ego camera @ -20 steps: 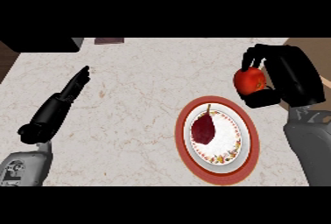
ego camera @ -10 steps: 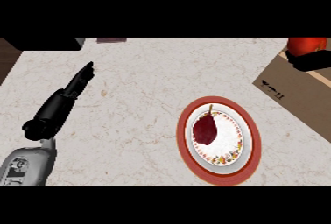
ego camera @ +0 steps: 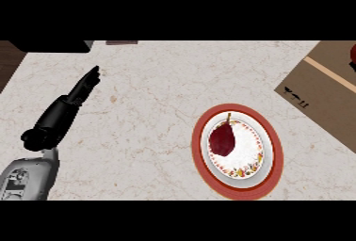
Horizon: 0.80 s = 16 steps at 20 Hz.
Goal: Pick the tomato from the plate and place it in the cardboard box
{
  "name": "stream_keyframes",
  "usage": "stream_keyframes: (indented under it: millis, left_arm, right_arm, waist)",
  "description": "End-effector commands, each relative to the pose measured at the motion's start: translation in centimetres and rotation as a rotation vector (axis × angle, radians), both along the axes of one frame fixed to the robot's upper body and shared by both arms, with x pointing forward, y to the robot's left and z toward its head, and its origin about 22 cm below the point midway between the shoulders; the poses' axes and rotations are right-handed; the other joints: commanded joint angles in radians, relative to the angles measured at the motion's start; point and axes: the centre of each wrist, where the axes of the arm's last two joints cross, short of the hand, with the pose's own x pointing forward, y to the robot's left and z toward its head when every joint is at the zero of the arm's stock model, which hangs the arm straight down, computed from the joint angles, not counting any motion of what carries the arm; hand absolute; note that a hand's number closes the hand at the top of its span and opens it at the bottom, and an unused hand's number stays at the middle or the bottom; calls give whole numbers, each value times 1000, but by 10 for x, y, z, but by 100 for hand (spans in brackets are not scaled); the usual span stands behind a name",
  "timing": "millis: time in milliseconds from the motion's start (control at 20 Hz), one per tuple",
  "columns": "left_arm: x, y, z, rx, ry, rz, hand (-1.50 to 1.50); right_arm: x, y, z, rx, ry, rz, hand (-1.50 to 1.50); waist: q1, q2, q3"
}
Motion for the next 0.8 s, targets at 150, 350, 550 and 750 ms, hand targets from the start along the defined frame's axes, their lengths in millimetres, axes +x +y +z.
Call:
stream_keyframes:
  millis: [150, 350, 550, 750]
  left_arm:
    - [5, 0, -2, -5, 0, -8, 0]
    - [1, 6, -5, 2, 1, -21, 0]
    - [2, -12, -8, 3, -24, -24, 0]
    - [2, 5, -2, -8, -3, -7, 0]
  right_arm:
    - [-11, -64, -28, 9, 257, 19, 150]
    - [-3, -62, -45, -56, 436, 10, 150]
    - [-9, -83, -40, 58, 508, 93, -150]
    - [-19, -101, -34, 106, 433, 229, -150]
  waist:
    - [2, 3, 1]
    - [21, 7, 1]
    - [13, 6, 1]
    - [12, 3, 2]
